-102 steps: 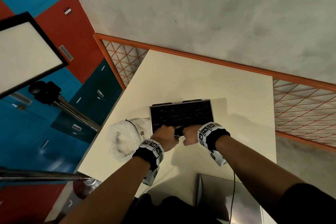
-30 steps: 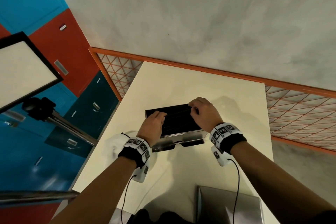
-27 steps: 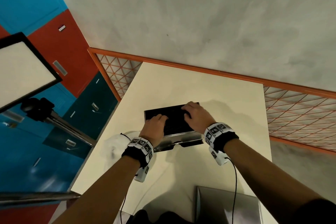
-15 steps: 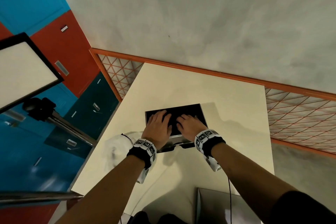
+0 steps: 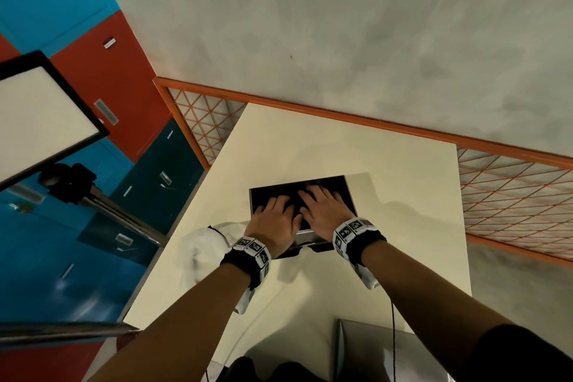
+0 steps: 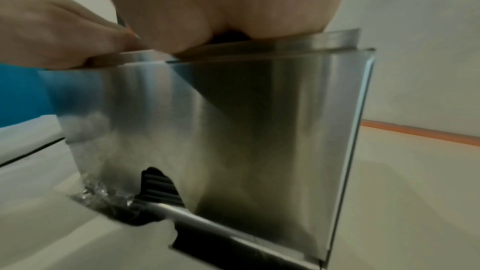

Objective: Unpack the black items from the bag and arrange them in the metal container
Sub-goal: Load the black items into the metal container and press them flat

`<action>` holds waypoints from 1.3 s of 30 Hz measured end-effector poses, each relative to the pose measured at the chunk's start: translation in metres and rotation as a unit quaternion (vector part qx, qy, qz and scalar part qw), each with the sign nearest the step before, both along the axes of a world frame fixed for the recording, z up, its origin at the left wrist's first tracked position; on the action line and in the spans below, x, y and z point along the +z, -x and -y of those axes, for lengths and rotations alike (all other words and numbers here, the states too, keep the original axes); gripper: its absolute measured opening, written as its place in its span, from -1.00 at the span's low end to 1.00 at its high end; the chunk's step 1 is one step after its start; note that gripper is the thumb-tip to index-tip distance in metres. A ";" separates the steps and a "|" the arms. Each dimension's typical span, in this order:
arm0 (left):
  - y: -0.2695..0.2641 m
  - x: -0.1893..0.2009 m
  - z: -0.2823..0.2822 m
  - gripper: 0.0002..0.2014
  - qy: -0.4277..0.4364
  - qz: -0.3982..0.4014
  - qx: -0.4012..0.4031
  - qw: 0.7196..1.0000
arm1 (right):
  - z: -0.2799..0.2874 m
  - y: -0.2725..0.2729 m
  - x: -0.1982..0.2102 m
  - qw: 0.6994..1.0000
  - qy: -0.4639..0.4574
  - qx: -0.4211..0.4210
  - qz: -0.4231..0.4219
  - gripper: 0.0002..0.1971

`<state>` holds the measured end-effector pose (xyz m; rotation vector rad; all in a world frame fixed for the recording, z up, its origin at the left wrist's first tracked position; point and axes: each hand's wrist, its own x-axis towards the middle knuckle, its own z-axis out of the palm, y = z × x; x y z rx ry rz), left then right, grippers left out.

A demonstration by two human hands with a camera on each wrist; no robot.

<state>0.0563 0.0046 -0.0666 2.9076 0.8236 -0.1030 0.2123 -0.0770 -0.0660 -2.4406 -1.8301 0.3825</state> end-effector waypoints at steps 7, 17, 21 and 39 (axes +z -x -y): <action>-0.008 0.001 -0.001 -0.43 0.057 -0.059 0.026 0.996 | -0.013 0.002 -0.001 0.992 0.122 -0.013 -0.032 -0.47; -0.001 0.002 -0.002 -0.62 0.149 0.091 0.013 0.985 | 0.022 -0.009 0.009 0.997 0.021 0.059 -0.044 -0.56; 0.014 0.016 -0.022 -0.66 0.076 0.203 0.064 0.974 | 0.025 -0.032 0.033 0.986 -0.146 -0.025 -0.070 -0.71; 0.047 0.055 -0.014 -0.56 0.089 0.041 0.211 0.973 | 0.061 -0.041 0.064 0.980 0.025 -0.198 -0.024 -0.88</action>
